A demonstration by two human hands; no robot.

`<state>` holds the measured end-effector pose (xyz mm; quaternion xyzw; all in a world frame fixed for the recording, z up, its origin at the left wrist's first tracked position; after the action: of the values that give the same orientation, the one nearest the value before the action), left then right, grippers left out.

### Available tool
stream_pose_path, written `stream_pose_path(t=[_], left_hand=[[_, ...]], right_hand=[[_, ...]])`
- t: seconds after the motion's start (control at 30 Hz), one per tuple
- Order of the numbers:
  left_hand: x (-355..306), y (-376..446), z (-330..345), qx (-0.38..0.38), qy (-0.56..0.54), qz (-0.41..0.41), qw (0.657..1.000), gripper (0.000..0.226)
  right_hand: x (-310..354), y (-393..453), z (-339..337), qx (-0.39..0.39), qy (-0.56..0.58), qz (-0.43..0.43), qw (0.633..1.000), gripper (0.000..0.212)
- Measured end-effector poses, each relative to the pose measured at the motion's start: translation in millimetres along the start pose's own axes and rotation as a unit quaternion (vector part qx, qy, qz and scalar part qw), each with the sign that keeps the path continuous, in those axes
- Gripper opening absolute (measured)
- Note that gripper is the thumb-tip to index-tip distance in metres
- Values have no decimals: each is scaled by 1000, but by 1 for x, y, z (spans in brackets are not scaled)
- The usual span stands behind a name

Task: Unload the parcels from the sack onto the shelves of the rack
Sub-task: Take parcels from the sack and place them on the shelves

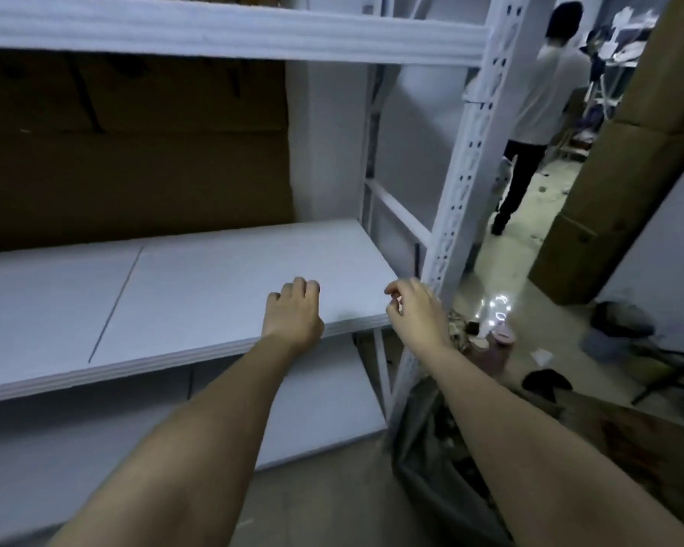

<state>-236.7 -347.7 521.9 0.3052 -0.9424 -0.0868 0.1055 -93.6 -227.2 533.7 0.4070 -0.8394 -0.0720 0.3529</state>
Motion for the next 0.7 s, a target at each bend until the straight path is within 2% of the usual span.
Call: stream_pose_path(t=[0.1,0.2,0.27,0.37,0.47,0.57,0.63,0.7], left_hand=[[-51,-4,36,83,17,38,996,43],[-98,-3,68,170,8,102,980,51],[-130,-1,92,259,-3,158,953,57],[-172,2,121,365,-28,207,907,56],[-208,14,143,413,-49,237,878,51],[-232,29,169,449,-60,248,856,48],[-245,41,185,459,-54,257,849,48],[-259,50,199,466,-51,264,843,45]], right_hand=[[-64,-23,5,57,-7,83,995,25],[-132,-47,25,165,7,196,967,25],[-173,-65,35,228,42,265,936,22],[-220,-79,40,285,48,321,902,15],[-257,-81,41,327,28,363,872,18],[-292,-84,46,364,-5,404,839,13],[-313,-87,51,377,-21,428,821,34],[-331,-95,53,383,-22,454,804,41]])
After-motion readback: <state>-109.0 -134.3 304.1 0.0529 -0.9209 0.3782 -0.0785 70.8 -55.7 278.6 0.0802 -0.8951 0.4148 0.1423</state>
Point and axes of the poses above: each hand's wrist, its own y-axis towards the middle knuckle, its own z-axis out of the palm, x = y × z, the point moved 8 cm from there along y, towards the middle knuckle, and after that the axes turned 11 degrees about y, right-handed, at the moved point
